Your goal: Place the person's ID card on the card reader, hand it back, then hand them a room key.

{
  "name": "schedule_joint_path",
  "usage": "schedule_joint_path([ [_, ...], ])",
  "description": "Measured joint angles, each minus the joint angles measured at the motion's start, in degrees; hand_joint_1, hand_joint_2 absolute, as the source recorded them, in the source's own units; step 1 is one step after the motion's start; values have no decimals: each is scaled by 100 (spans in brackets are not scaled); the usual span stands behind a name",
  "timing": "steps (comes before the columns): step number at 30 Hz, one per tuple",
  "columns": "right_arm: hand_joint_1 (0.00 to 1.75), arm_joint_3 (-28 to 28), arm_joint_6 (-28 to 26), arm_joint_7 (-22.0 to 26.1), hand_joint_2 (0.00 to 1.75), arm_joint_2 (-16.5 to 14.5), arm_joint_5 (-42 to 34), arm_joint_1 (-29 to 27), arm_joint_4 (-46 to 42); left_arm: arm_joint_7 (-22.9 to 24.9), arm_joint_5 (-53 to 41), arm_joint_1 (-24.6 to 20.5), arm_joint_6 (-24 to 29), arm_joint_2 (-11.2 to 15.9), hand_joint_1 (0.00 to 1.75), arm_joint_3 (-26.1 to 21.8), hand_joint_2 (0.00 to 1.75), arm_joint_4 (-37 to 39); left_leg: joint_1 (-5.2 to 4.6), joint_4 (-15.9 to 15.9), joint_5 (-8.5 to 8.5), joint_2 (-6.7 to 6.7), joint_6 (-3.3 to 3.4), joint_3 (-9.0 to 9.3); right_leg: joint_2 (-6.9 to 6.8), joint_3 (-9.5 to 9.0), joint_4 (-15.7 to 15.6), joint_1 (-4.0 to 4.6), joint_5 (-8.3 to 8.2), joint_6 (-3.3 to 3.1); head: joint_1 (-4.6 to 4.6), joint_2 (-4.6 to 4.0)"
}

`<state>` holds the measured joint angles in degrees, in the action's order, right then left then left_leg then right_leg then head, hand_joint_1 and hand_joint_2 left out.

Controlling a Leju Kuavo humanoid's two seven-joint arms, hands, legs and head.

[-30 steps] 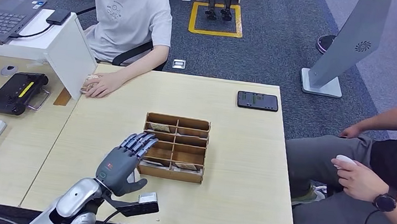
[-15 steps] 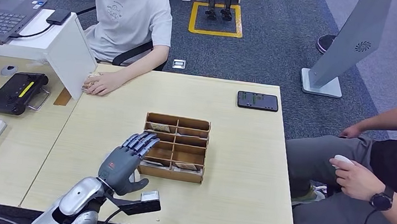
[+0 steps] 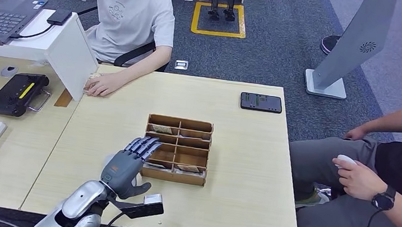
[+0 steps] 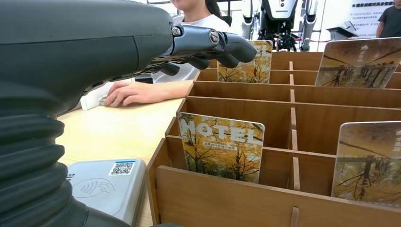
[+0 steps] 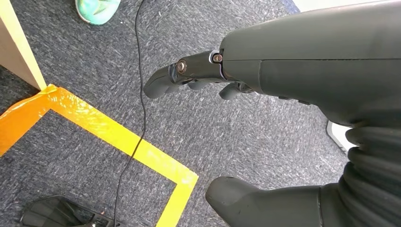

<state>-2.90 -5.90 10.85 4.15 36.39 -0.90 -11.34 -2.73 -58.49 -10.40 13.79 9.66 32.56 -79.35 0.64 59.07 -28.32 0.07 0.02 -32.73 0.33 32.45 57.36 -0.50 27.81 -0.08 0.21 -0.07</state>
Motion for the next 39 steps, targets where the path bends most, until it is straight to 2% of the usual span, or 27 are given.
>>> schedule_joint_path([
  [16, 0, -11, 34, -27, 175, 0, 16, 19, -11, -75, 65, -27, -23, -104, 0, 1, 175, 84, 0, 0, 0, 0, 0, 0, 0, 0, 0, 0, 0, 0, 1, 0],
  [17, 0, -11, 38, -31, 175, 0, 17, 20, -17, -76, 69, -35, -23, -105, 7, 1, 175, 90, 0, 0, 0, 0, 0, 0, 0, 0, 0, 0, 0, 0, 1, 0],
  [18, 0, -12, 41, -35, 175, 0, 18, 21, -22, -77, 70, -42, -23, -107, 22, 1, 175, 96, 0, 0, 0, 0, 0, 0, 0, 0, 0, 0, 0, 0, 1, 0],
  [20, 0, -12, 42, -42, 175, 0, 18, 22, -31, -77, 71, -51, -23, -107, 109, 1, 175, 110, 0, 0, 0, 0, 0, 0, 0, 0, 0, 0, 0, 0, 1, 0],
  [21, 0, -12, 42, -43, 175, 0, 18, 22, -33, -78, 72, -53, -23, -107, 146, 1, 175, 121, 0, 0, 0, 0, 0, 0, 0, 0, 0, 0, 0, 0, 1, 0],
  [22, 0, -12, 42, -43, 175, 0, 18, 22, -34, -79, 73, -54, -23, -107, 174, 1, 175, 131, 0, 0, 0, 0, 0, 0, 0, 0, 0, 0, 0, 0, 1, 0],
  [30, 0, -13, 69, -62, 175, 0, 19, 29, -52, -84, 103, -64, -28, -105, 155, -1, 175, 223, 0, 0, 0, 0, 0, 0, 0, -1, 0, 0, 0, 0, 0, 0],
  [39, 0, -14, 68, -73, 175, 0, 19, 40, -74, -96, 205, -74, -6, -107, 159, -2, 175, 231, 1, 0, 0, 0, 0, 2, 0, -2, 0, 0, 0, 0, 0, 0],
])
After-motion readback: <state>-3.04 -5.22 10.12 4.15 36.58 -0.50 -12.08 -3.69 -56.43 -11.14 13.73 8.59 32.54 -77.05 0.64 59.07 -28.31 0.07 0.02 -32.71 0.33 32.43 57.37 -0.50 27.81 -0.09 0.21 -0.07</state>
